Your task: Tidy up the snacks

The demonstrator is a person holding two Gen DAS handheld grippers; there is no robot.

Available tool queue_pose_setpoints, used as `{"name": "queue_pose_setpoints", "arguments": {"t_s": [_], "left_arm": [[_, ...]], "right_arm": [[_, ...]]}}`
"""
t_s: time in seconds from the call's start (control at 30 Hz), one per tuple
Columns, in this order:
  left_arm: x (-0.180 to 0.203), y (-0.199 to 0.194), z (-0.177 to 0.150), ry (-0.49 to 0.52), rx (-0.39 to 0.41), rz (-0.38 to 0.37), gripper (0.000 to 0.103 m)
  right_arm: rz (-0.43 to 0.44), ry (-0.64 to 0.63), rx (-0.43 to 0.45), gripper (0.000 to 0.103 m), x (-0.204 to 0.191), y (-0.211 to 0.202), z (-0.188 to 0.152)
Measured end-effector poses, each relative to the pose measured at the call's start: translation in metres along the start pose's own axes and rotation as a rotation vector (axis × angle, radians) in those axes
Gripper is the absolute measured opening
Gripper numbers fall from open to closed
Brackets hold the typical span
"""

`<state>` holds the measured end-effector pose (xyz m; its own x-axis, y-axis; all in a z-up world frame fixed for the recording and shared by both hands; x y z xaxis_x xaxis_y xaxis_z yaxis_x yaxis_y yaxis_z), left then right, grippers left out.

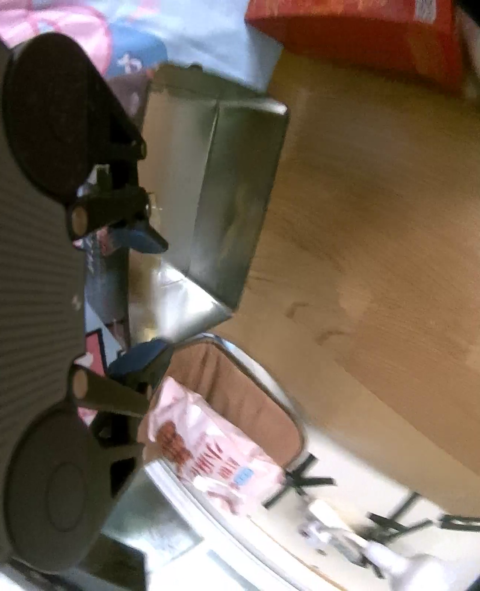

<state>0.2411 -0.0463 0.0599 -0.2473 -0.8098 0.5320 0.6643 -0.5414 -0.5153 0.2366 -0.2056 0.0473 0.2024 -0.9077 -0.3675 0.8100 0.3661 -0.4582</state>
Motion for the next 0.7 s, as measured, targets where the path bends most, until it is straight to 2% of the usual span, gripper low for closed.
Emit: {"name": "queue_pose_setpoints", "arguments": {"t_s": [0.13,0.27,0.3,0.33,0.43,0.6,0.67,0.7], "left_arm": [[-0.001,-0.054,-0.011,0.034,0.104,-0.043,0.064],[-0.012,-0.089,-0.035,0.048,0.118,-0.023,0.066],[-0.015,-0.096,-0.042,0.040,0.112,-0.013,0.066],[-0.019,-0.103,-0.051,0.030,0.105,-0.006,0.066],[-0.026,-0.120,-0.070,0.013,0.102,0.023,0.067],[-0.038,-0.137,-0.095,-0.011,0.095,0.077,0.070],[-0.044,-0.141,-0.100,-0.030,0.084,0.085,0.070],[-0.046,-0.143,-0.102,-0.037,0.081,0.086,0.070]], "right_arm": [[0.083,-0.009,0.066,0.023,-0.018,-0.051,-0.019],[0.165,-0.016,-0.012,0.028,-0.044,-0.074,-0.063],[0.169,-0.018,-0.034,0.036,-0.051,-0.075,-0.075],[0.169,-0.023,-0.051,0.046,-0.058,-0.075,-0.086],[0.150,-0.055,-0.064,0.062,-0.077,-0.070,-0.107],[0.095,-0.079,-0.066,0.070,-0.091,-0.050,-0.114],[0.016,-0.150,-0.035,0.069,-0.097,-0.041,-0.116],[-0.004,-0.164,-0.032,0.064,-0.096,-0.039,-0.116]]}}
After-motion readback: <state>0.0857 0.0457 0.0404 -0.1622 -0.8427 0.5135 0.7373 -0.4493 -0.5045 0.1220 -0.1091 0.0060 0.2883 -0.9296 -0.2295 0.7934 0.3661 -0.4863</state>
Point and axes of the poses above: each gripper's, at about its wrist camera, not at the fingertips, and y roughly the way its jaws point, x to its right, z to its top, the point moved 4 cm from there along y, roughly the way its jaws point, and after that the axes turned 2 degrees about x, right-handed, at the moved point
